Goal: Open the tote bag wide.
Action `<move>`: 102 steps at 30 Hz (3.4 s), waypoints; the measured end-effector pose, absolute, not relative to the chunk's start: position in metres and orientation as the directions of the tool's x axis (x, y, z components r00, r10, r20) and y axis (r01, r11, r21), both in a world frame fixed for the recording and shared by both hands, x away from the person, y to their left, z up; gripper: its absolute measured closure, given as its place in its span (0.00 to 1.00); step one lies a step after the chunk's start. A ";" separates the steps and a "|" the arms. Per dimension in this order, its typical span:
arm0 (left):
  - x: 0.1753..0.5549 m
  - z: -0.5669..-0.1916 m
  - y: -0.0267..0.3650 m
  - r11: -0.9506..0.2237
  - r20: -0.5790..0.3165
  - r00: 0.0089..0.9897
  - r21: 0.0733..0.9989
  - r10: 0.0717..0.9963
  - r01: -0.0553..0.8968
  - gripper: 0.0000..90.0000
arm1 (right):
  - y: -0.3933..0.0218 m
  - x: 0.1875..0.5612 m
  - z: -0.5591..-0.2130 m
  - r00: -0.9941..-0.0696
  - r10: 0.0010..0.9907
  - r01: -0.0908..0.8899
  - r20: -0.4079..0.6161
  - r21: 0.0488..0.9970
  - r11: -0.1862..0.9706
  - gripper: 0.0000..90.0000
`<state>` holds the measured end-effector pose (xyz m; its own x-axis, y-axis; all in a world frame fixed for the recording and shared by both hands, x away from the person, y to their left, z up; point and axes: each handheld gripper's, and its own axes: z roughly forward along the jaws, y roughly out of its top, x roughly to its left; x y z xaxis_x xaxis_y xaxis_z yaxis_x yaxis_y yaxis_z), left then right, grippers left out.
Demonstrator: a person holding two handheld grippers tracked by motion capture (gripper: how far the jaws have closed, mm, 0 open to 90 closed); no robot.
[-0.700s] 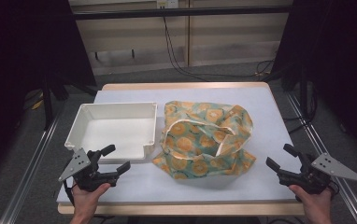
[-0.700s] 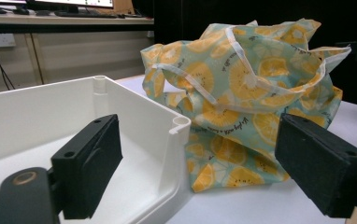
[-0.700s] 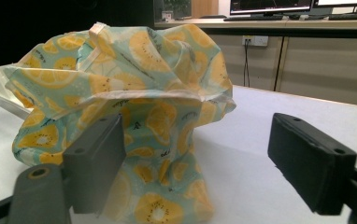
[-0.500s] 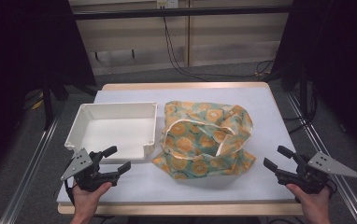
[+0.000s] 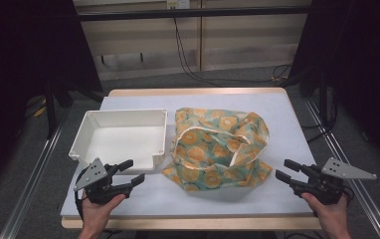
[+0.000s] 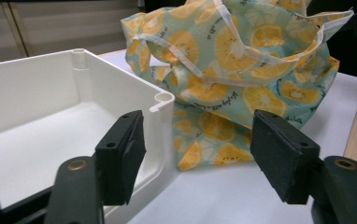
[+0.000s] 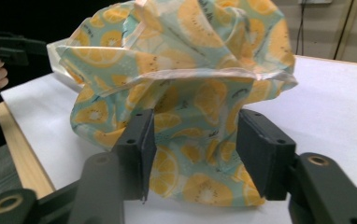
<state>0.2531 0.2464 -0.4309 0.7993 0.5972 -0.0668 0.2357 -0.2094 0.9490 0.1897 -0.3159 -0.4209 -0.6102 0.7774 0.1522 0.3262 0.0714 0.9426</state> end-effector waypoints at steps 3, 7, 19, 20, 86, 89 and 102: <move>0.254 -0.426 0.242 -0.223 -0.057 0.815 0.948 0.577 0.225 0.45 | -0.312 0.192 -0.415 -0.631 0.763 0.330 0.141 0.939 0.100 0.59; 0.253 -0.415 0.234 -0.213 -0.060 0.833 0.954 0.551 0.209 0.49 | -0.307 0.195 -0.403 -0.649 0.750 0.322 0.129 0.940 0.117 0.61; 0.284 -0.393 0.196 -0.235 -0.075 0.897 0.953 0.435 0.194 0.51 | -0.279 0.221 -0.374 -0.716 0.691 0.309 0.103 0.934 0.181 0.59; 0.286 -0.392 0.194 -0.242 -0.077 0.895 0.949 0.439 0.200 0.51 | -0.277 0.222 -0.374 -0.719 0.687 0.308 0.102 0.933 0.184 0.58; 0.347 -0.290 0.112 -0.219 -0.074 0.948 0.964 0.311 0.147 0.93 | -0.188 0.309 -0.322 -0.881 0.460 0.294 0.111 0.890 0.349 1.00; 0.343 -0.290 0.107 -0.223 -0.051 0.958 0.968 0.282 0.117 0.70 | -0.186 0.301 -0.319 -0.896 0.430 0.280 0.113 0.895 0.348 1.00; 0.349 -0.318 0.082 -0.278 -0.049 0.967 0.953 0.249 0.120 0.27 | -0.183 0.291 -0.324 -0.917 0.383 0.264 0.110 0.887 0.378 1.00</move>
